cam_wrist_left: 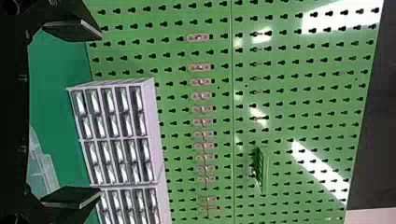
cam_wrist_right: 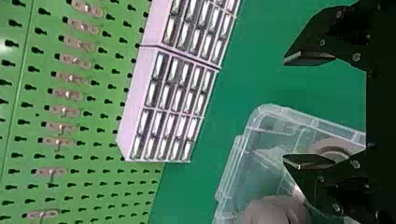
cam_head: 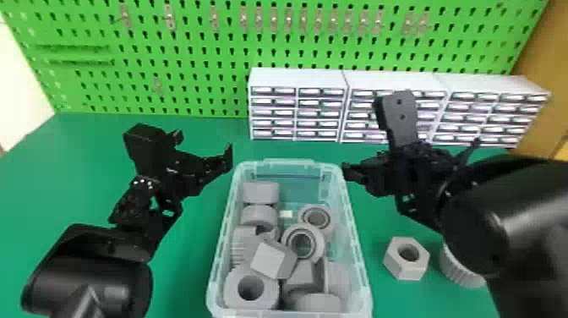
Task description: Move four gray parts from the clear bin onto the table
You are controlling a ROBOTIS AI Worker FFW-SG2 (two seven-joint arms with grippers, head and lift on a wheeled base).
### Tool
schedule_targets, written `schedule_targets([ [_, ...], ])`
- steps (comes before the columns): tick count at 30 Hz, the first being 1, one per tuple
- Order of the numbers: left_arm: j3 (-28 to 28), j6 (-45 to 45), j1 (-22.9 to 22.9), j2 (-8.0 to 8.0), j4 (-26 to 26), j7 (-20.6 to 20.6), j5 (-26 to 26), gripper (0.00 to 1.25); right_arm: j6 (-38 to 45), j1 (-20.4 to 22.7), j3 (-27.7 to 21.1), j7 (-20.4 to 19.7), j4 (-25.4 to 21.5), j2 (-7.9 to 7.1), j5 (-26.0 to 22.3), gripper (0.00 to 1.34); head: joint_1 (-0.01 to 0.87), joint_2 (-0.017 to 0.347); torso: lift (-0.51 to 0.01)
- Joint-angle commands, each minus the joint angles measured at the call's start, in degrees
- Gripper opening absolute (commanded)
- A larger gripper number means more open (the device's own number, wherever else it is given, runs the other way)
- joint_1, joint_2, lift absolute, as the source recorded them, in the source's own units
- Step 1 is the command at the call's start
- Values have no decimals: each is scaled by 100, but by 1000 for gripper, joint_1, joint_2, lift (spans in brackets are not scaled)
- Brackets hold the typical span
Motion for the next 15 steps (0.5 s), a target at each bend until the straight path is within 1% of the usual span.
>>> schedule_targets([
  [1, -3, 0, 17, -1, 0, 0, -8, 1135, 568, -297, 120, 34, 3, 19, -4, 822, 678, 34, -50],
  [5, -3, 0, 25, -10, 0, 0, -8, 1135, 1086, -481, 147, 34, 3, 99, 49, 822, 678, 34, -50],
  [8, -3, 0, 34, -10, 0, 0, -17, 1135, 1227, -508, 94, 34, 38, 169, 75, 822, 678, 34, -50],
  [10, -3, 9, 34, -10, 0, 0, -26, 1135, 1306, -508, -20, 34, 73, 239, 49, 822, 678, 34, -50],
  [15, -12, 9, 25, -10, 0, 0, -34, 1135, 1517, -508, -319, 34, 214, 318, -180, 825, 678, 34, -50],
])
